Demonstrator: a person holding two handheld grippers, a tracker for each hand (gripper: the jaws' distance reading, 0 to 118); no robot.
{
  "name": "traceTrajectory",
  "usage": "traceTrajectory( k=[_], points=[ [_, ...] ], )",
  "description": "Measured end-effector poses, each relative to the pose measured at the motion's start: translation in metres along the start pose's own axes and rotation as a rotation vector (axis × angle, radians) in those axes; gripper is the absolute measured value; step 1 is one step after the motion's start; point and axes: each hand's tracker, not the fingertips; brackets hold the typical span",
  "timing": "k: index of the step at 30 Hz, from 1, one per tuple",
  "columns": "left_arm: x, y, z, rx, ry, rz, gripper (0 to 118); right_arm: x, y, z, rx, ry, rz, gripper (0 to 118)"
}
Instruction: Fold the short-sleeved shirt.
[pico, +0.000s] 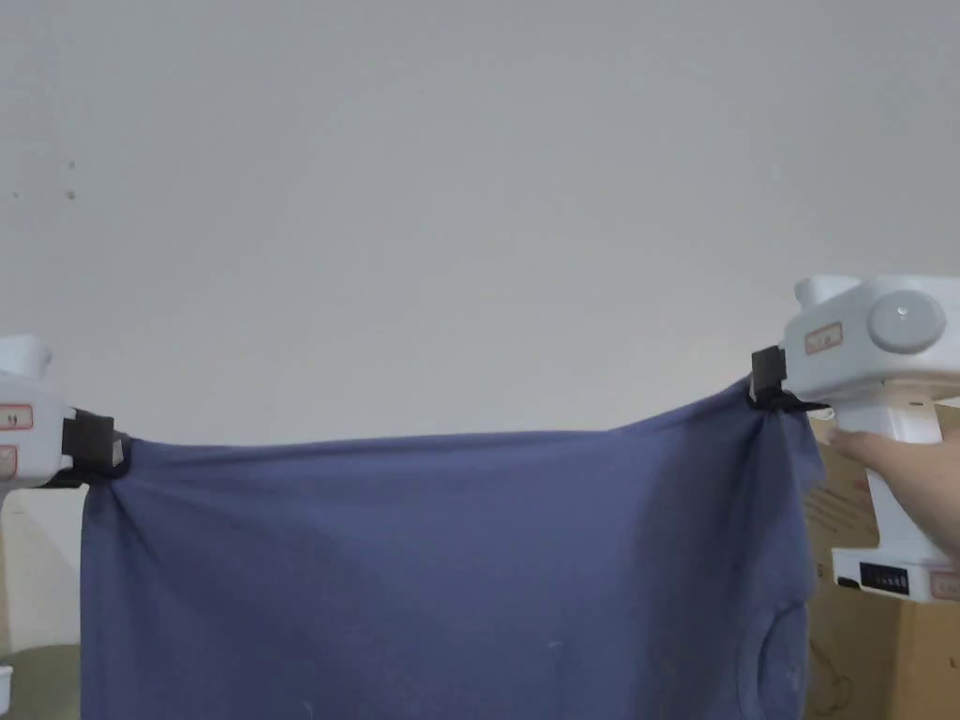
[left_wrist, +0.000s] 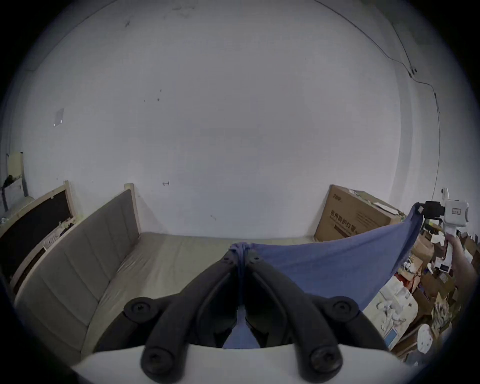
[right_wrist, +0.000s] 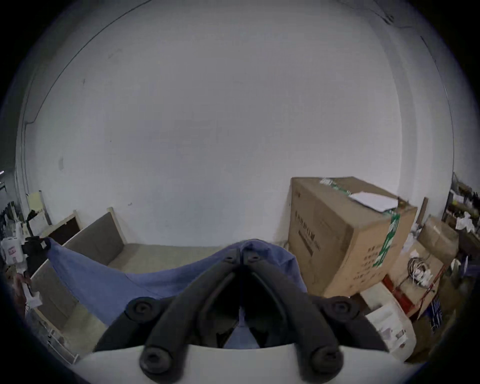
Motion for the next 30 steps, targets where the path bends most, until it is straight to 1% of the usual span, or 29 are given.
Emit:
traceTrajectory(
  k=[5,8,11,15,19,22,24,27,30],
  points=[
    [0.007,0.016,-0.038,0.023,0.001,0.025,2,-0.007,0.038,-0.035,0.033,-0.038,-0.004,0],
    [-0.002,0.029,-0.075,0.035,0.006,0.028,2,-0.011,0.057,-0.058,0.060,-0.057,0.014,0],
    [0.003,0.036,-0.103,0.050,0.016,0.022,2,-0.015,0.070,-0.081,0.087,-0.075,0.022,0],
    [0.005,0.042,-0.135,0.092,0.032,0.017,2,-0.021,0.080,-0.113,0.095,-0.110,0.052,0],
    [-0.005,0.037,-0.164,0.123,0.066,0.012,2,-0.033,0.067,-0.133,0.099,-0.123,0.094,0],
    [-0.020,0.019,-0.185,0.100,0.051,0.045,2,-0.036,0.038,-0.157,0.079,-0.113,0.102,0],
    [-0.030,-0.004,-0.201,0.050,0.087,0.050,2,-0.032,0.006,-0.176,0.043,-0.090,0.092,0],
    [-0.045,-0.061,-0.218,-0.078,0.089,0.089,2,-0.022,-0.071,-0.203,-0.090,-0.032,0.025,0],
    [-0.059,-0.133,-0.230,-0.267,0.074,0.130,2,-0.013,-0.167,-0.220,-0.293,-0.046,-0.021,0]
  ],
)
